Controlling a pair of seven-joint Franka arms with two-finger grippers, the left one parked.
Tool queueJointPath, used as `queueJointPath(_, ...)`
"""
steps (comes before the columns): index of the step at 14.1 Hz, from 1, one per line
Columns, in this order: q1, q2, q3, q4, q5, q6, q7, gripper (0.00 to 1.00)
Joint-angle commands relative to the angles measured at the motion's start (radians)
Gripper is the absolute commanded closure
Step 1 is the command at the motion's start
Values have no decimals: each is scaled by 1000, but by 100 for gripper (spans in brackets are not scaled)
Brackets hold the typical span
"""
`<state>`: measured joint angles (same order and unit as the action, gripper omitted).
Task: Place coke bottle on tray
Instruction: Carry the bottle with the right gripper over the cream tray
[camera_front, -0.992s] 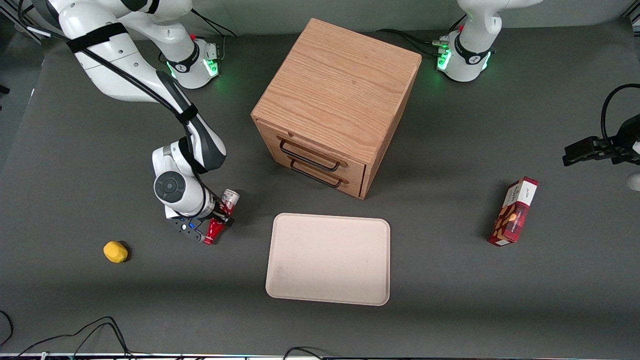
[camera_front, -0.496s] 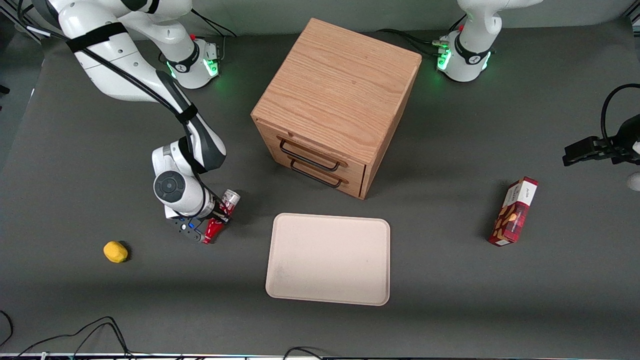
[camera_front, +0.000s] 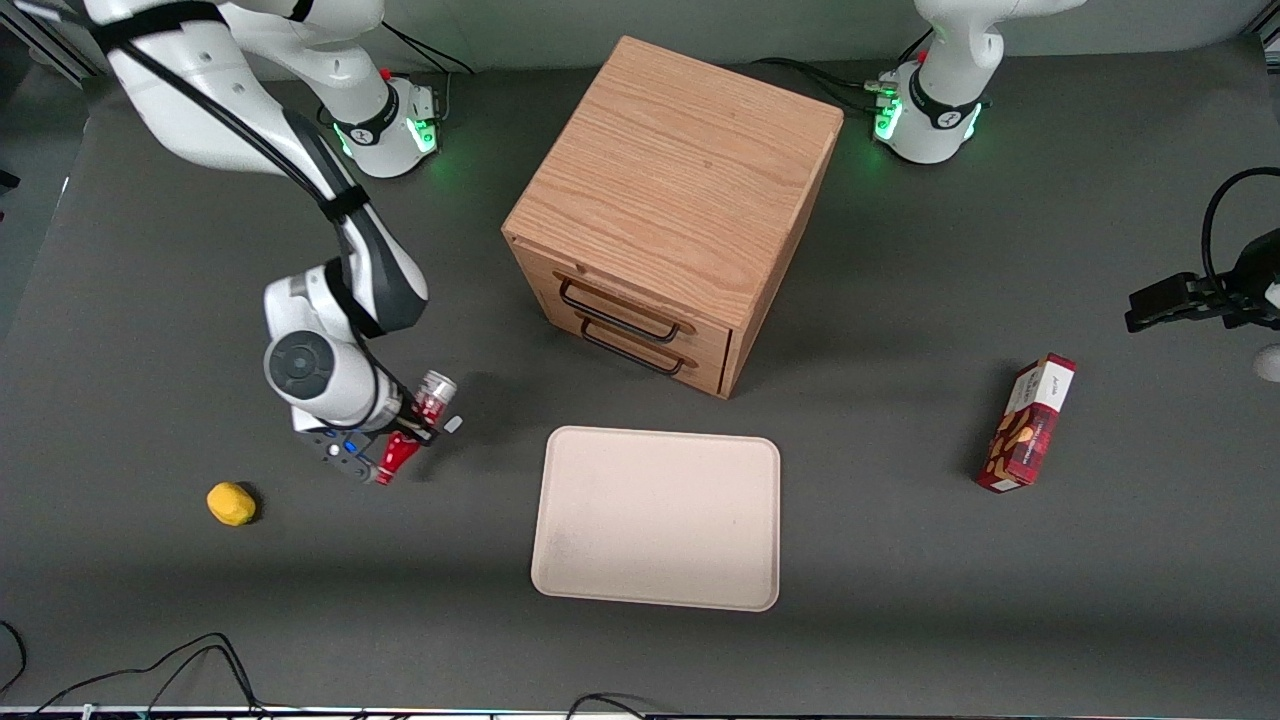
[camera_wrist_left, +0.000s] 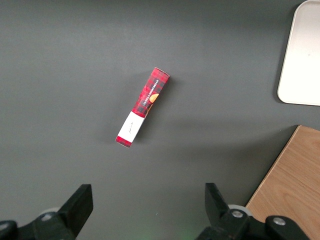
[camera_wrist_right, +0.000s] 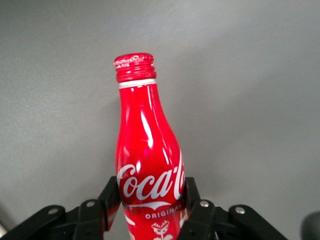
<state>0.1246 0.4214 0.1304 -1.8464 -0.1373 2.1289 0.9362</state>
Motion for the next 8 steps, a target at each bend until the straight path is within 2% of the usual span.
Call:
queueJointPath(1, -65, -102, 55, 126, 39, -272, -121, 100)
queueJointPath(4, -71, -133, 48, 339, 91, -514, -227, 100)
queueJointPath(6, -69, -115, 41, 537, 99, -695, -327, 100)
queueJointPath(8, -54, -96, 5, 649, 107, -786, -376, 100)
